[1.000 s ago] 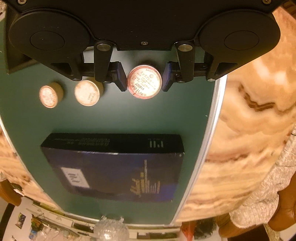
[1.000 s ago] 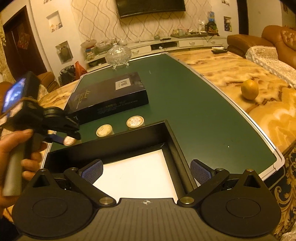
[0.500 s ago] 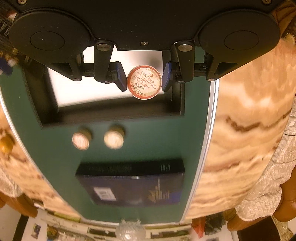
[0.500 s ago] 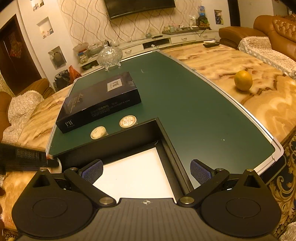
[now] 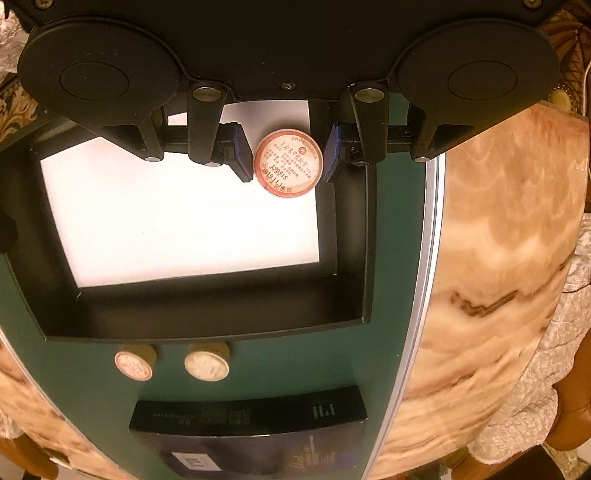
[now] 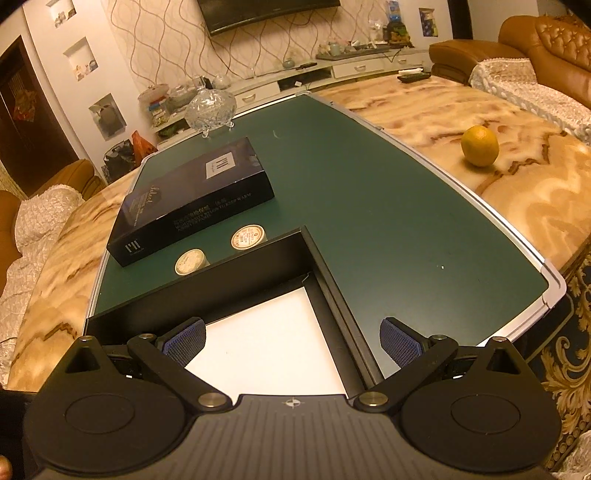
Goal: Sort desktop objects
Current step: 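Carry the tin into the black tray and open the left gripper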
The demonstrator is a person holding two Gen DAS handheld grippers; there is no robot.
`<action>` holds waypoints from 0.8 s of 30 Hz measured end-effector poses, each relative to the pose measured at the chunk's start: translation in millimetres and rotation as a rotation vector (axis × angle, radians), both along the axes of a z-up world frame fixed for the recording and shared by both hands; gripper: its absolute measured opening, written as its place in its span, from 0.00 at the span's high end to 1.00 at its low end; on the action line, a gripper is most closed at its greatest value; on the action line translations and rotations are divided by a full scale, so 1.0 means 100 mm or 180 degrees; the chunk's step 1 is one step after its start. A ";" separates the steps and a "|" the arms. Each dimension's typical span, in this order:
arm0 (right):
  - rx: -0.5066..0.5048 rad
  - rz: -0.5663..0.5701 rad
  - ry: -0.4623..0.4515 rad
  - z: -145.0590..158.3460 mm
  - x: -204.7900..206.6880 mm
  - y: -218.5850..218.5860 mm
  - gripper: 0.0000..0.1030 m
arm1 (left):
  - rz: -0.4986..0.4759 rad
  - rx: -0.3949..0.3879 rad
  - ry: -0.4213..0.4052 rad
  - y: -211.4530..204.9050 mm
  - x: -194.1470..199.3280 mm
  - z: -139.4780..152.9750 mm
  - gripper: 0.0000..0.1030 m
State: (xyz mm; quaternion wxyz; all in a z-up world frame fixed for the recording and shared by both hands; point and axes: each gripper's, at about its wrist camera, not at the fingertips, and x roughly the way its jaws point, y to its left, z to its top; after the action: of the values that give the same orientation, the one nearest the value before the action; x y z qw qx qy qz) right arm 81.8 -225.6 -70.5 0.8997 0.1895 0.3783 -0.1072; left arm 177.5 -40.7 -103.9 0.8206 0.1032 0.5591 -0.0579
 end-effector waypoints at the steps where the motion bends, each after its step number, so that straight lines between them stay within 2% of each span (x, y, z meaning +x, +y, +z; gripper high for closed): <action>1: -0.0003 0.0001 0.0000 0.00 0.00 0.00 0.00 | -0.0002 0.0022 -0.0005 -0.01 0.00 -0.01 0.60; 8: 0.0011 -0.0011 0.0005 0.00 0.00 -0.01 0.00 | 0.0014 0.0003 0.0027 -0.01 0.01 -0.04 0.60; 11: 0.0013 -0.0010 0.0007 0.00 0.01 -0.01 0.00 | 0.0022 -0.0068 0.0019 0.01 -0.02 -0.02 0.55; 16: -0.0004 -0.0007 0.0008 0.00 0.01 0.00 0.00 | -0.0039 -0.0143 -0.0122 -0.03 -0.09 0.09 0.30; 19: 0.0004 0.0016 0.0007 -0.01 0.02 0.00 0.00 | -0.0037 -0.0161 -0.0224 -0.03 -0.14 0.18 0.27; 24: 0.0100 0.0151 0.0064 -0.02 0.05 -0.02 0.00 | 0.0073 -0.0353 -0.0323 0.07 -0.21 0.32 0.21</action>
State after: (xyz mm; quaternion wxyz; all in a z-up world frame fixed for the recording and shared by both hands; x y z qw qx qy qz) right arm 87.0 -227.2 -72.1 0.8951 0.1934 0.3933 -0.0817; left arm 156.2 -33.8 -71.9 0.8529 0.0540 0.5139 -0.0741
